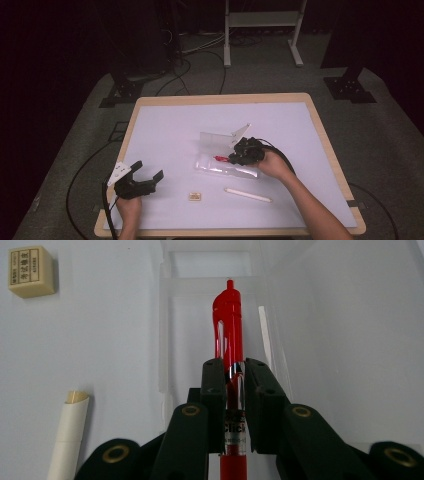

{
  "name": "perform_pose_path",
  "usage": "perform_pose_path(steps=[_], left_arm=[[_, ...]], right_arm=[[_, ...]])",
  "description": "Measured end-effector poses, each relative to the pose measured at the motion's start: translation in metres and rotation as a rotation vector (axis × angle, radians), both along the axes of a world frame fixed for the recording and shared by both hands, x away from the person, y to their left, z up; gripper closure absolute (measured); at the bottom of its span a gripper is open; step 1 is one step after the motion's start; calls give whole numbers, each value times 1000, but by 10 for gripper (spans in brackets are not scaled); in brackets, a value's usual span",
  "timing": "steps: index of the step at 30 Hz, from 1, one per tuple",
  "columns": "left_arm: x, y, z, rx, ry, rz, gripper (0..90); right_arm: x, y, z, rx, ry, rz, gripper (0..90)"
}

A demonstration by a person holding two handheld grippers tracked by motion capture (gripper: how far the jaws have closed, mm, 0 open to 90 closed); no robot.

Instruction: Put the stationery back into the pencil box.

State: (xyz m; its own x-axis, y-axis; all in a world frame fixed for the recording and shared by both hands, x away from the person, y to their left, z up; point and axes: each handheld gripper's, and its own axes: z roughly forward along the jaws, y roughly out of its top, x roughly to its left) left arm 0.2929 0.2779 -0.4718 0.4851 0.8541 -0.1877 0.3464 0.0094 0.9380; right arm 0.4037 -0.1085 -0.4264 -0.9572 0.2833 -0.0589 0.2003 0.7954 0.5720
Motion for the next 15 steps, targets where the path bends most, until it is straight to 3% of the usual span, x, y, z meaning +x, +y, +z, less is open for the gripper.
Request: perform_pose_path(steps=[15], left_arm=[[0,0,0,-2,-1,-1,0]], right_arm=[[7,5,-11,-40,23,8,790]])
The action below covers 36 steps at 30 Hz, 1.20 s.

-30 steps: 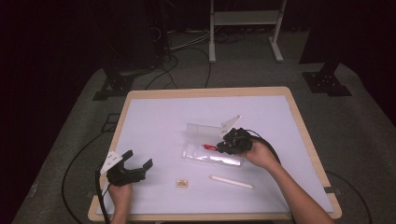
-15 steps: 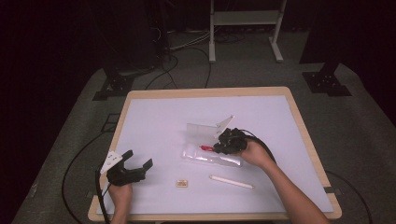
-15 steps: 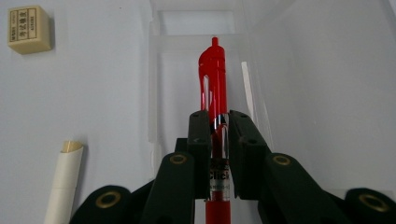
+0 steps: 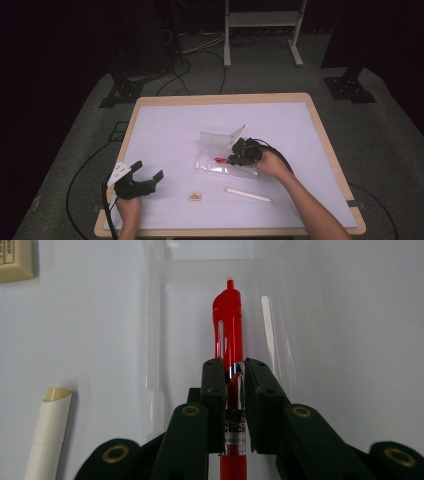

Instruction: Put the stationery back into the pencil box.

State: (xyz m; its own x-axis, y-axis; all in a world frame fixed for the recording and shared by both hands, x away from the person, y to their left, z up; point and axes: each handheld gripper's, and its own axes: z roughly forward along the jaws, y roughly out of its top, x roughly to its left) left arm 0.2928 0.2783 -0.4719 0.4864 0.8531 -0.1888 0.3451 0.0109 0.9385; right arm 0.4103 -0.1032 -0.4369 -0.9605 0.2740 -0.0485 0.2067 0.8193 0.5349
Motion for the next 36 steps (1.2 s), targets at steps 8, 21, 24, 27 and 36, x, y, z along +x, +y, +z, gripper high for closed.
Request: perform_pose_path(steps=[8,21,24,27,36], left_arm=[[0,0,0,-3,1,2,0],[0,0,0,-4,1,1,0],[0,0,0,-5,1,1,0],[0,0,0,-4,1,2,0],[0,0,0,-1,1,1,0]], right_arm=[[3,0,-3,-8,14,-3,790],[4,2,-7,-22,25,-4,782],[3,1,-7,-22,31,-4,778],[3,1,-5,-16,27,-4,765],[0,-4,3,11,11,2,755]])
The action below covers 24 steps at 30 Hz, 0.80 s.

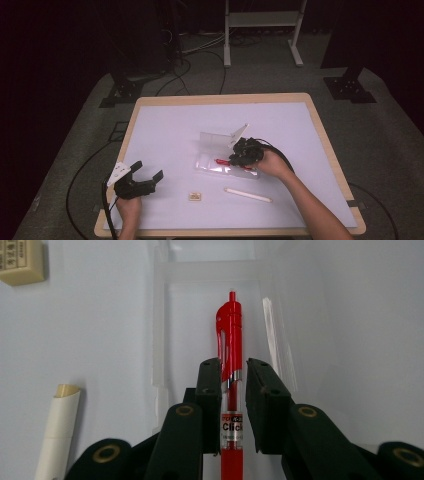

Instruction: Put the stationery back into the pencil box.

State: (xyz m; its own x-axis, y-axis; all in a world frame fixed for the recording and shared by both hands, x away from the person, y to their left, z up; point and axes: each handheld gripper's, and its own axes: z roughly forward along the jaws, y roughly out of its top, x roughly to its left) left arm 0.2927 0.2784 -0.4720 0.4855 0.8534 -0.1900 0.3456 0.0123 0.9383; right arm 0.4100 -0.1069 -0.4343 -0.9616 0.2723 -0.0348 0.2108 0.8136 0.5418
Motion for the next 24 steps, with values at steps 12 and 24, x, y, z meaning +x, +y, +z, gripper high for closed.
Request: perform_pose_path(steps=[12,24], left_arm=[[0,-1,0,8,2,0,0],[0,-2,0,21,4,2,0]], right_arm=[[-19,-25,17,62,-3,-26,685],[-38,-44,23,109,-15,-43,603]])
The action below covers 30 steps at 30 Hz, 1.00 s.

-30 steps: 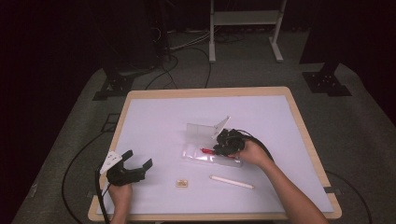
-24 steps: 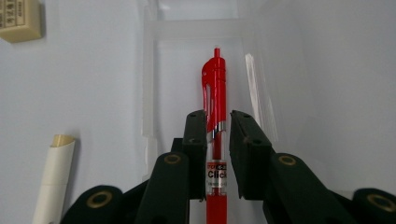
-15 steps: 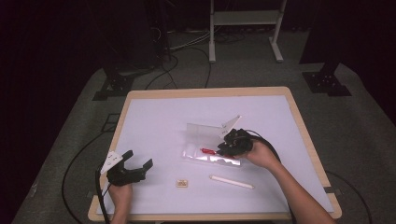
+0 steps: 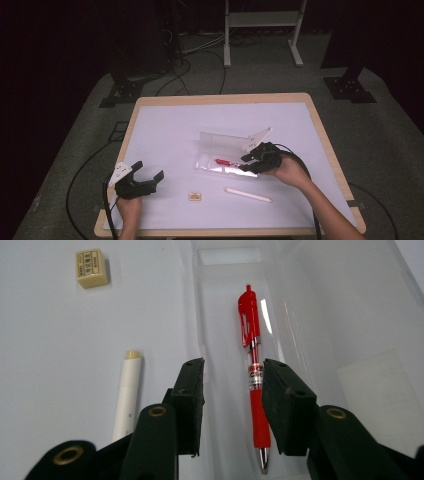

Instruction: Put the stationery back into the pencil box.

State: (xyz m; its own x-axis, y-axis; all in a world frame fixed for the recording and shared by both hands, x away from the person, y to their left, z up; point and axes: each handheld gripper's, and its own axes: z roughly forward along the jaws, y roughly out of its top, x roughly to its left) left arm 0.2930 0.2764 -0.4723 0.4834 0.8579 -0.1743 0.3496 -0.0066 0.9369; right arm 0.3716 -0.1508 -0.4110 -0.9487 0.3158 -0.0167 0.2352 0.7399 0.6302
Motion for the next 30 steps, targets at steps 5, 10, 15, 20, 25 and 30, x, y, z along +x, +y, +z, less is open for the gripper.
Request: perform_pose_path(steps=[5,10,15,20,25,30], left_arm=[[0,-1,0,8,3,2,0],[0,-2,0,11,5,6,0],[0,-2,0,18,8,5,0],[0,-2,0,17,5,7,0],[0,-3,0,20,7,6,0],[0,-3,0,22,8,7,0]], right_arm=[[-9,-6,-2,13,7,3,589],[-16,-14,-5,18,6,5,581],[-21,-20,-7,30,13,-1,579],[-26,-24,-9,39,17,-5,569],[-31,-25,-12,37,20,1,553],[-36,-28,-14,49,29,-6,536]])
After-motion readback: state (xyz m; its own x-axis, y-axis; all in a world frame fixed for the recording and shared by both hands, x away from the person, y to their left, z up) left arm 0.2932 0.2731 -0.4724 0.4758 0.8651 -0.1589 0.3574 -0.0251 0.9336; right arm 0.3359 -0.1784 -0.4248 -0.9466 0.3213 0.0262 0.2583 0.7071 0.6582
